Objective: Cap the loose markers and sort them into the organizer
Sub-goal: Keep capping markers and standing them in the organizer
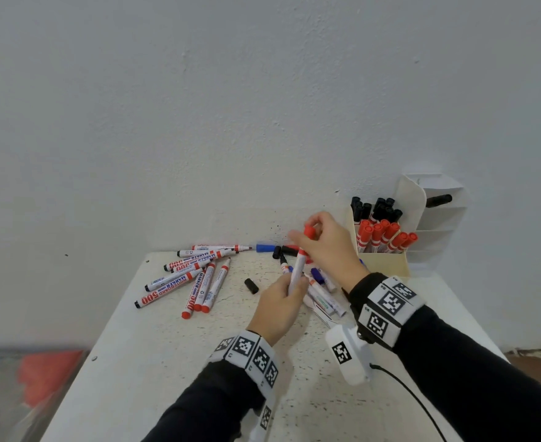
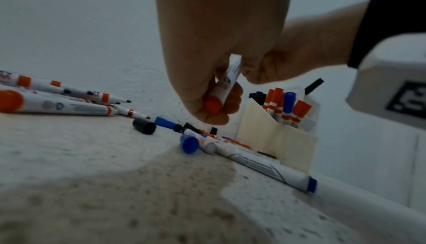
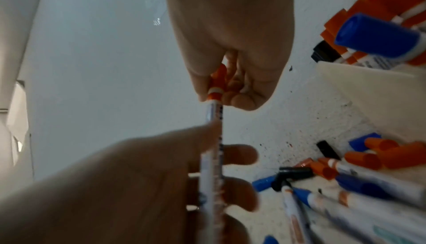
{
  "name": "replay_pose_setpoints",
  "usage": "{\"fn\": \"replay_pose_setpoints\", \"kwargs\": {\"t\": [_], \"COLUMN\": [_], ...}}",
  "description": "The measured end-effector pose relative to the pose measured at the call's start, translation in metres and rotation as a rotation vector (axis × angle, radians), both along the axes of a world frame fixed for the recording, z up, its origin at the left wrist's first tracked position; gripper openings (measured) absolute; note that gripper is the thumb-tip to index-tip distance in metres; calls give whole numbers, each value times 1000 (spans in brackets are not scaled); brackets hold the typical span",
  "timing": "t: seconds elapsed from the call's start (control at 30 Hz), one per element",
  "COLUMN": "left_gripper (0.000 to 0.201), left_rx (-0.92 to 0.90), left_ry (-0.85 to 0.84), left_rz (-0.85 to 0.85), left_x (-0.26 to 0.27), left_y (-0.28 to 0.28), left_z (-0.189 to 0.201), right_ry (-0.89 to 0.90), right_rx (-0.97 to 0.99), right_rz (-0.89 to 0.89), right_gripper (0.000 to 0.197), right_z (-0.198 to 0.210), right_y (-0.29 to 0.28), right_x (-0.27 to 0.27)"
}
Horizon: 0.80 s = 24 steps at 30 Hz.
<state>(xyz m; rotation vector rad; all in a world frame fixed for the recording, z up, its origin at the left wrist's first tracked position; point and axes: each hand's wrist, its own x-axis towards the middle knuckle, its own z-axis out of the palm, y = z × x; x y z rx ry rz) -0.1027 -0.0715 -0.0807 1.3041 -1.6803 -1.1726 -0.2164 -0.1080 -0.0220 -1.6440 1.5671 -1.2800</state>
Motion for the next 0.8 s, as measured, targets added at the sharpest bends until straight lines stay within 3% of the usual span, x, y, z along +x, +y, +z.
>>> {"fn": "replay_pose_setpoints", "kwargs": {"t": [0.1,0.2,0.3,0.43,0.8], "left_gripper": [21,38,40,37,33], "left_rx": [-27,16,-66,-115,-141], "left_ry": [-187,-505,-770,-849,-854], "left_rz": [-70,-152,-296,-289,-231], "left_x": [-13,-23,-30,-31,-32], "left_y": [5,5,5,4,10], "left_z": [-8,-22,-35,-35,-22], "right_ry": [73,58,62,110,342], "right_rx": [-203,-379,-518,-527,-207], "right_rz": [-80,-178,-289,-342,-282], "right_gripper": [18,18,18,16,16], "right_z": [22,46,61,64,17], "right_y": [4,7,9,8,-10], "right_x": [-11,-30,-54,-83,-106]}}
